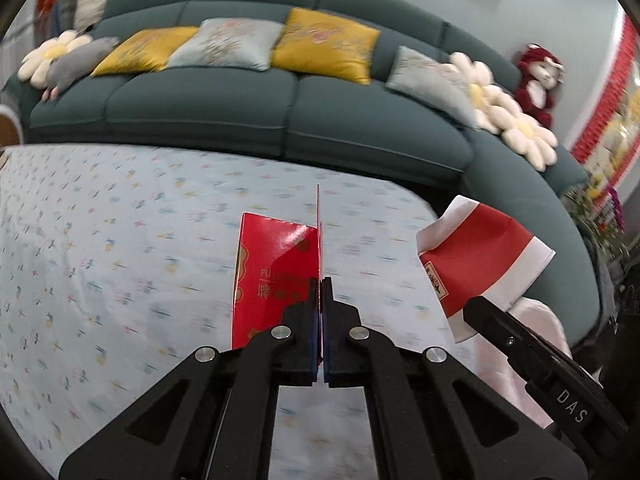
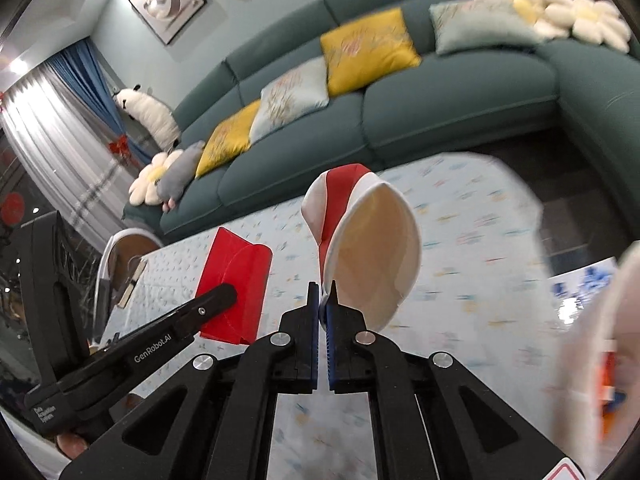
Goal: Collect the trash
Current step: 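Carry the red envelope and red cup over the bin and release both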
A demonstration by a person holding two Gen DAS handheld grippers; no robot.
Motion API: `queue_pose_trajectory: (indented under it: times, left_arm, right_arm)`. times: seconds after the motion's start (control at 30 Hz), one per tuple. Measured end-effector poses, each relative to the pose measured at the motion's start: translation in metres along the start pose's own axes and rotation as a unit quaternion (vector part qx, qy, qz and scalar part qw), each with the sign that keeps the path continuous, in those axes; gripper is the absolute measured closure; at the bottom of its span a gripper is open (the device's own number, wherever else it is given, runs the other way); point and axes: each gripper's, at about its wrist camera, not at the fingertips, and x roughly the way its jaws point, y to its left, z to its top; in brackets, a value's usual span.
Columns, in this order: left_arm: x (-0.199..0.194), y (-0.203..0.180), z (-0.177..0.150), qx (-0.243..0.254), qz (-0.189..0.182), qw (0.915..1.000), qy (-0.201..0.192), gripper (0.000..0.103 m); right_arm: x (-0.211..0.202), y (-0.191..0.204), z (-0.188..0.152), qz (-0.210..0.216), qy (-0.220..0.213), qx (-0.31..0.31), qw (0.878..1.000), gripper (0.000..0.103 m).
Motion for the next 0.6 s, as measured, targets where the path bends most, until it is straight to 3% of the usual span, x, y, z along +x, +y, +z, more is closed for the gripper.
queue_pose_trajectory:
  times: [0.27,0.6]
  left_arm:
    - [-0.023,-0.095,-0.022,0.050,-0.045,0.9977,0.005,0.103]
    - [-0.024,-0.196,-0.061,0.113,-0.082,0.9898,0.028,0.102]
  right_arm:
    - [-0.100,-0.060,-0.007,-0.051,-0.064,0.024,0.996,0.099]
    - [-0.167,-0.136,-0.040,-0.099,-0.099,0.075,0.987,0.099]
